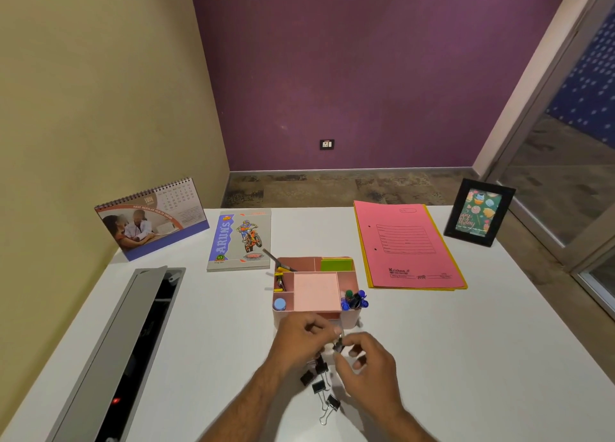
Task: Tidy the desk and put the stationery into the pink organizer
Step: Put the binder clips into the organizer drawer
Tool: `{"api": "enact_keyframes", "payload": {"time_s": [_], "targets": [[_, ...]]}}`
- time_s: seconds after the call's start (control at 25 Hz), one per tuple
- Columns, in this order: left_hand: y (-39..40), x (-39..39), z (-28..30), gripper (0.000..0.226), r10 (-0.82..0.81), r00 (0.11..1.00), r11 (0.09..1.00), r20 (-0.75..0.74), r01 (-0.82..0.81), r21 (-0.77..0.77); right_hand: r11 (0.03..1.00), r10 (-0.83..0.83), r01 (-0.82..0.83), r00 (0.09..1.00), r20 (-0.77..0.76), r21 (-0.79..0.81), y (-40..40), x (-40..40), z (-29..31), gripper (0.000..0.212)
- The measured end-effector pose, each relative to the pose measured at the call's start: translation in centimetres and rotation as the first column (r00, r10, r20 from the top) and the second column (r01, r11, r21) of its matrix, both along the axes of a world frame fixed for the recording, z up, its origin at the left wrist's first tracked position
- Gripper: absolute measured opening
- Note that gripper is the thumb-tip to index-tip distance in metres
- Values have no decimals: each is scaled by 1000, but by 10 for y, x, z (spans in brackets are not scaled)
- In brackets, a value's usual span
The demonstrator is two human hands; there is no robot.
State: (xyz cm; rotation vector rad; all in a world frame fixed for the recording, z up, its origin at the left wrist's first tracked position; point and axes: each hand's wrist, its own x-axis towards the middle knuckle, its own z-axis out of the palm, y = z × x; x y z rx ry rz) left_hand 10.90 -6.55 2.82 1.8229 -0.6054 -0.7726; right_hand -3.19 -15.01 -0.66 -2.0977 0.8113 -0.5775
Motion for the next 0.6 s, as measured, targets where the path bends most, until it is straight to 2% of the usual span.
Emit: {"api": "enact_keyframes", "payload": {"time_s": [0.08, 0.16, 0.24, 0.32, 0.44, 0.52, 0.6], "targets": [[1, 2, 3, 5, -1, 1000, 999, -27, 0, -41, 999, -20, 19, 998, 59, 30, -1, 9, 11, 28], [0, 7, 5, 3, 49, 998, 995, -26, -51, -80, 999, -14, 11, 999, 49, 52, -2, 12, 14, 33], [-1, 14, 5, 3, 102, 989, 994, 105, -96, -59, 998, 10, -6, 998, -62, 65, -3, 8, 5, 35], [-3, 21, 4, 5, 83, 953, 996, 290, -89, 7, 993, 98, -79, 967, -237, 86, 2, -3, -9, 30], [-8, 26, -1, 14, -148, 840, 973, 521, 29, 230, 975, 214, -214, 849, -483, 56, 14, -20, -29, 38], [-12, 26, -2, 20, -223, 796, 945, 562, 37, 324, 974, 201, -225, 787, -583, 33, 22, -22, -36, 46], [-16, 26, -4, 30, -179, 815, 954, 552, 7, 299, 981, 168, -190, 767, -620, 31, 27, -19, -36, 45]]}}
